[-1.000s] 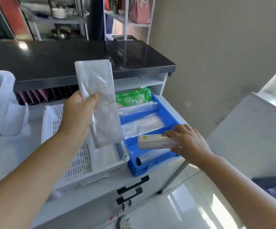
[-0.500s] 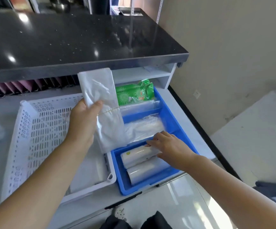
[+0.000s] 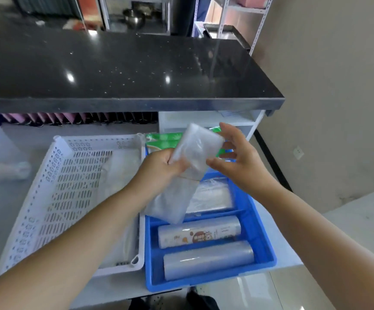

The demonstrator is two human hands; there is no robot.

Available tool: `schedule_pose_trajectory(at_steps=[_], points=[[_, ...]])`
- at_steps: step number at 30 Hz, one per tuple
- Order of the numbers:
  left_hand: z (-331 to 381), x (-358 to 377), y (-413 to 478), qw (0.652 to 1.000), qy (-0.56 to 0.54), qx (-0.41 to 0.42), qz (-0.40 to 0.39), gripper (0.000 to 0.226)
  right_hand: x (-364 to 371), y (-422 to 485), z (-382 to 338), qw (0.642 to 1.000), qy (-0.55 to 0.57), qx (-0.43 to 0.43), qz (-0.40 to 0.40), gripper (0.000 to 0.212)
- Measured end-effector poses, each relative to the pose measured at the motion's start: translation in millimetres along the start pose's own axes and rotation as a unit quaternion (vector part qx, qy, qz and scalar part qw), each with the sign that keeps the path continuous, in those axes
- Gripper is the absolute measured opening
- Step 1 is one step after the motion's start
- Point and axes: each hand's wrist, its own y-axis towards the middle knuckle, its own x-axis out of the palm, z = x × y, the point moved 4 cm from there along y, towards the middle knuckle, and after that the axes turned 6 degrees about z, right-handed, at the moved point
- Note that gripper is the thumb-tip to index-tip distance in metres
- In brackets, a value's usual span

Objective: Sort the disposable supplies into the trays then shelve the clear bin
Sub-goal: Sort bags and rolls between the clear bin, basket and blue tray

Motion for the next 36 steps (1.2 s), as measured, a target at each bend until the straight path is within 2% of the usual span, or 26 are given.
schedule_pose_trajectory(at_steps=[1,4,5,7,9,10,12,14,17,19,22,26,29,36], points=[[3.2,8.5,1.4,1.0,0.007,0.003,-0.016,0.009,0.4,7.1,-1.7,1.0,-0.021,0.005,-0.009,0.058],[3.6,24.4,11.2,0.998,0.044,0.013,-0.032,0.005,-4.2,20.8,4.8,0.998,-0.042,0.037,-0.009,0.017],[0.9,26.8,15.1,0.999,0.045,0.015,-0.026,0.003,-9.5,23.3,12.2,0.998,-0.023,0.052,-0.002,0.013],[-11.4,27.6,19.4,0.998,0.055,0.007,0.007,0.019,-27.3,26.2,28.1,0.996,0.002,0.089,0.032,0.012],[-27.9,27.1,19.1,0.986,0.165,0.02,0.035,0.026,-49.1,27.7,42.8,0.99,0.027,0.12,0.072,0.012],[-35.8,30.4,17.6,0.968,0.249,0.037,0.023,0.025,-59.2,27.9,51.3,0.986,0.04,0.136,0.09,0.012],[-51.3,44.1,14.8,0.917,0.389,0.065,-0.052,0.026,-76.1,27.0,68.8,0.978,0.044,0.163,0.121,0.015],[-60.4,59.2,13.7,0.869,0.472,0.087,-0.122,0.027,-87.5,24.1,85.4,0.971,0.032,0.19,0.144,0.018],[-68.0,73.3,15.4,0.82,0.538,0.104,-0.164,0.034,-96.6,18.3,103.2,0.961,0.025,0.224,0.159,0.009],[-74.7,80.2,16.0,0.802,0.564,0.088,-0.179,0.045,-100.6,16.2,113.8,0.959,0.024,0.236,0.158,0.011],[-79.7,88.1,16.4,0.783,0.596,0.072,-0.161,0.046,-105.4,15.1,125.5,0.956,0.016,0.256,0.141,0.018],[-80.1,90.4,18.2,0.778,0.608,0.077,-0.136,0.04,-109.1,13.9,134.3,0.95,0.004,0.296,0.099,0.015],[-80.0,88.6,17.8,0.79,0.597,0.073,-0.119,0.027,-111.5,13.8,134.2,0.951,0.022,0.299,0.078,0.016],[-83.1,81.8,17.4,0.888,0.449,-0.009,-0.103,0.031,-138.7,25.8,116.9,0.952,0.098,0.268,0.113,0.019]])
